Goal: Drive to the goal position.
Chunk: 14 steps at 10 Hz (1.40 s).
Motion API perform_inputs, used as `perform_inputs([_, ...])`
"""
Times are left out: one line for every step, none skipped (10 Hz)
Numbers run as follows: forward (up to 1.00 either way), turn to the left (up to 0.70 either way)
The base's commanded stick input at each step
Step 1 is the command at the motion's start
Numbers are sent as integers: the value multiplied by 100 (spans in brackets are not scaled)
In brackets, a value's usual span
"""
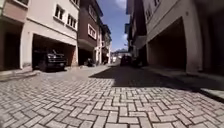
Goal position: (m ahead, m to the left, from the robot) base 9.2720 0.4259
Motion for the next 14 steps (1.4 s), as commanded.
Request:
perform_inputs([50,0])
perform_inputs([50,0])
perform_inputs([50,0])
perform_inputs([50,0])
perform_inputs([50,0])
perform_inputs([50,0])
perform_inputs([50,0])
perform_inputs([50,0])
perform_inputs([50,0])
perform_inputs([50,0])
perform_inputs([50,0])
perform_inputs([50,0])
perform_inputs([50,0])
perform_inputs([50,0])
